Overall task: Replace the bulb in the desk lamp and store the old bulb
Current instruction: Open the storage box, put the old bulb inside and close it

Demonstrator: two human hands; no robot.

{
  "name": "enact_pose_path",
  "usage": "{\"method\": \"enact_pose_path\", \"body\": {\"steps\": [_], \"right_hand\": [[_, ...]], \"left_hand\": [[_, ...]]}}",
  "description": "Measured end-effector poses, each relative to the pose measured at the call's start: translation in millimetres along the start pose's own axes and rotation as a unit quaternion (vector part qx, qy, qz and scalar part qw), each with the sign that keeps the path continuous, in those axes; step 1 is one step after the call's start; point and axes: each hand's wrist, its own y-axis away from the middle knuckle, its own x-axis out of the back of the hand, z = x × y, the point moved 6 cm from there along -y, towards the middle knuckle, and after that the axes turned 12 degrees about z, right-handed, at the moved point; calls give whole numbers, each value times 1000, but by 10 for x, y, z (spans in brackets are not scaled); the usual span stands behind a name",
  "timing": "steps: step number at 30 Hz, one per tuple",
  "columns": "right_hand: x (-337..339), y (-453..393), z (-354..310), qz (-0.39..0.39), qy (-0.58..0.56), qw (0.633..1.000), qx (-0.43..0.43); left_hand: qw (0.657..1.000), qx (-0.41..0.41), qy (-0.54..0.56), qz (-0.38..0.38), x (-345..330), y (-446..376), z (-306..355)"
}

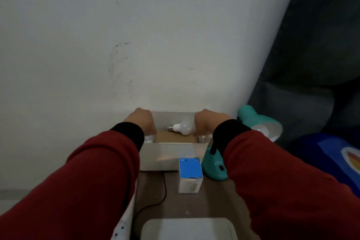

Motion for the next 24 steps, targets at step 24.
{"method": "enact_pose_path", "body": {"steps": [24], "right_hand": [[-1944, 2648, 389, 20, -265, 960, -95]], "left_hand": [[968, 54, 245, -32, -1706, 2801, -14]]}}
